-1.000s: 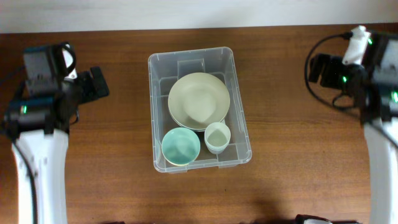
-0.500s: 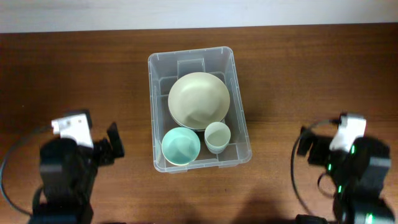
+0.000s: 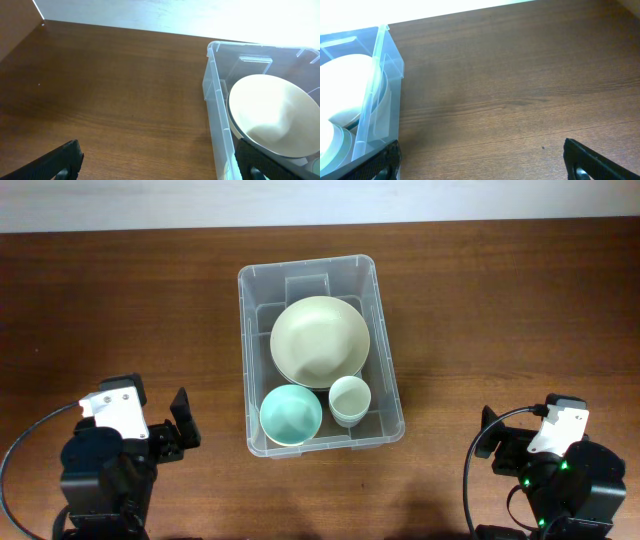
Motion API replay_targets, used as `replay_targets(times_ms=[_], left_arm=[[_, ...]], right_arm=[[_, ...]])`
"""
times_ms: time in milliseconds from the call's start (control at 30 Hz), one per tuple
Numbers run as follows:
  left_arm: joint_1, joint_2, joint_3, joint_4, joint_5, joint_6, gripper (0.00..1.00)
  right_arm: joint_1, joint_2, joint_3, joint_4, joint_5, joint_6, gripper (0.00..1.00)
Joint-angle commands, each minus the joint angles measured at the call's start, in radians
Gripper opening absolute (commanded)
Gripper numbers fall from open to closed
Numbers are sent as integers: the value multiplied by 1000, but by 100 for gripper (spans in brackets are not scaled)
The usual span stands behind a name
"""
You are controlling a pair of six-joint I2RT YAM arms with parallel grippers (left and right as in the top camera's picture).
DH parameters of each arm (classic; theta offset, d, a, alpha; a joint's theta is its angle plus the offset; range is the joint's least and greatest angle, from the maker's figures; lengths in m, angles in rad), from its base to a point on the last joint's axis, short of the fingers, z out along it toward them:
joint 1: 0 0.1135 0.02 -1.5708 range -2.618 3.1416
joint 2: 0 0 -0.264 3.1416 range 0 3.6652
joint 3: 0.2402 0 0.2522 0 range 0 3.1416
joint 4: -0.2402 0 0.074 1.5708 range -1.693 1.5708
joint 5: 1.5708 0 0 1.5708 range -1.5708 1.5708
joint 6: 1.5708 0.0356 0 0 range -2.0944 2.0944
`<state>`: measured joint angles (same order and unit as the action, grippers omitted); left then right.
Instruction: Pack container
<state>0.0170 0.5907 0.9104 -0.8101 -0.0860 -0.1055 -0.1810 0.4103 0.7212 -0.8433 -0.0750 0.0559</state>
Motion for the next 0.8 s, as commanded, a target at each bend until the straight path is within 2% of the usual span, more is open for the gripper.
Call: replay_targets(times_ms=[0,300,433,767], left_arm=[[-4,-1,-8,2,-7,-9,100],[-4,-1,-8,2,-7,-9,100],[-4,-1,-8,2,-7,-9,100],[-4,-1,-8,2,-7,-9,100]], right_arm=[[-3,-5,-10,1,8,4,99],[0,-7,-11,2,-10,4,99],[45,-49,-46,17,-29,4,99],[195,-378,-364,254,-49,5,99]])
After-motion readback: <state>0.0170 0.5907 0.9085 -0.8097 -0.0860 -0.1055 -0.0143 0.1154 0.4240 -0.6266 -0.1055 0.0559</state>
